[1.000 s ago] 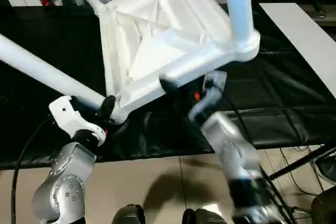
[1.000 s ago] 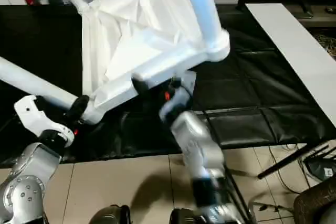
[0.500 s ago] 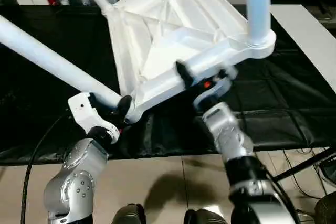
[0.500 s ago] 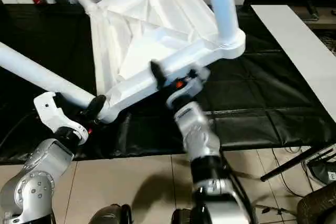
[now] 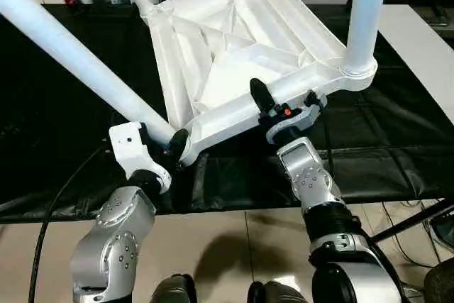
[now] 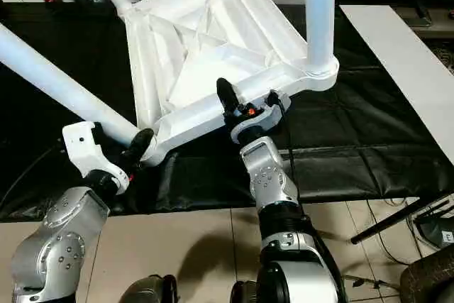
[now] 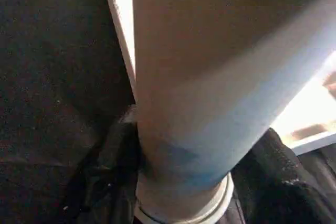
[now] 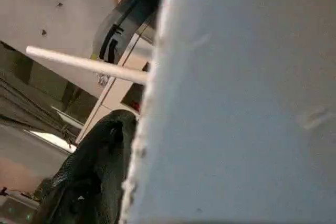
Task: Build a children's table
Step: Flip table
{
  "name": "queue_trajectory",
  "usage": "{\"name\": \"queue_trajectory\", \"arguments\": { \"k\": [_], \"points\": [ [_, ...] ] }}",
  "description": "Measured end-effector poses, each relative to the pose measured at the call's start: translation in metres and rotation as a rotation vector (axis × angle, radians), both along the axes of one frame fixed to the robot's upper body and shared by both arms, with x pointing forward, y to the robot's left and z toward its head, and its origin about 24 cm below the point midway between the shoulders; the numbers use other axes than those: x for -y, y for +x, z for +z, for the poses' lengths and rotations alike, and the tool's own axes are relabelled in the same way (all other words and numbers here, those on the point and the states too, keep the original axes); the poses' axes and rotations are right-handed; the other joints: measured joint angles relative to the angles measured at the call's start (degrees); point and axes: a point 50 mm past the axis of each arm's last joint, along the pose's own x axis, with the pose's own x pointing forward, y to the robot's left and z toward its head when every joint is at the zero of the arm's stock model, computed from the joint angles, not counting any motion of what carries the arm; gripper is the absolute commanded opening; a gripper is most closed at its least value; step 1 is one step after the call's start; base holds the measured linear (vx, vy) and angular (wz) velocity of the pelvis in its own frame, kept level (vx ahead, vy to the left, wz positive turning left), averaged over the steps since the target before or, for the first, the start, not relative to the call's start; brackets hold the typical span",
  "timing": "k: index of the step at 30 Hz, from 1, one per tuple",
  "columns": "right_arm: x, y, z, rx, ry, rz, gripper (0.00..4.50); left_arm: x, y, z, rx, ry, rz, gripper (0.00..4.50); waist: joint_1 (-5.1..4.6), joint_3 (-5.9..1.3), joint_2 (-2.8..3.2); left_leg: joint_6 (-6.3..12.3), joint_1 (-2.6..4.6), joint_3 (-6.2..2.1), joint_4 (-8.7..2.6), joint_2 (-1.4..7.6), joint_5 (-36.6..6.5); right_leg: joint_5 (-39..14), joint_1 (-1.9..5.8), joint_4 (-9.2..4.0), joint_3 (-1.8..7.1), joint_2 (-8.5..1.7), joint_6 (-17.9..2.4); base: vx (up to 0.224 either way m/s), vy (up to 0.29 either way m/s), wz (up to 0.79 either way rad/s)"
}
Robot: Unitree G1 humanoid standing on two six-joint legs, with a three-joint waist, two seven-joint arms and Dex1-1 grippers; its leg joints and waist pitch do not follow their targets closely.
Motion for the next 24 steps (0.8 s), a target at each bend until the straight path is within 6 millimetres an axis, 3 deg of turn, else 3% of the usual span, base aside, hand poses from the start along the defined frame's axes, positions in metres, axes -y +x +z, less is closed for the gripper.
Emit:
{"name": "queue_trajectory", "arguments": {
  "k": [10, 12, 14, 24],
  "points": [
    [0.0, 0.0, 0.0, -0.007, 0.022, -0.005, 2.18, 0.0, -0.002, 0.0, 0.017, 0.014, -0.01, 2.08, -0.06, 0.0, 0.0, 0.02, -0.34, 0.03, 0.02, 0.01, 0.01, 0.01, -0.35, 0.06, 0.0, 0.0, -0.01, 0.0, 0.0, 0.0],
    [0.001, 0.0, 0.0, -0.008, 0.031, -0.007, 2.15, 0.0, -0.002, 0.001, 0.023, 0.009, -0.018, 2.64, -0.08, 0.0, 0.0, 0.03, -0.58, 0.03, 0.12, 0.03, 0.02, 0.01, -0.6, 0.17, 0.0, 0.0, -0.01, 0.0, 0.0, 0.0],
    [0.001, 0.0, 0.0, -0.008, 0.036, -0.008, 2.13, 0.0, -0.003, 0.001, 0.026, 0.01, -0.027, 2.78, -0.12, 0.0, 0.0, 0.07, -0.68, 0.03, 0.17, 0.04, 0.04, 0.01, -0.71, 0.23, 0.0, 0.0, -0.01, 0.0, 0.0, 0.0],
    [-0.001, 0.0, 0.001, -0.01, 0.03, 0.002, 2.1, -0.012, -0.013, -0.003, 0.049, 0.036, -0.105, 2.78, -0.78, -0.03, -0.05, 0.09, -0.69, 0.07, 0.26, 0.08, 0.05, 0.04, -0.78, 0.36, 0.0, 0.0, -0.05, 0.0, 0.0, 0.0]
  ]
}}
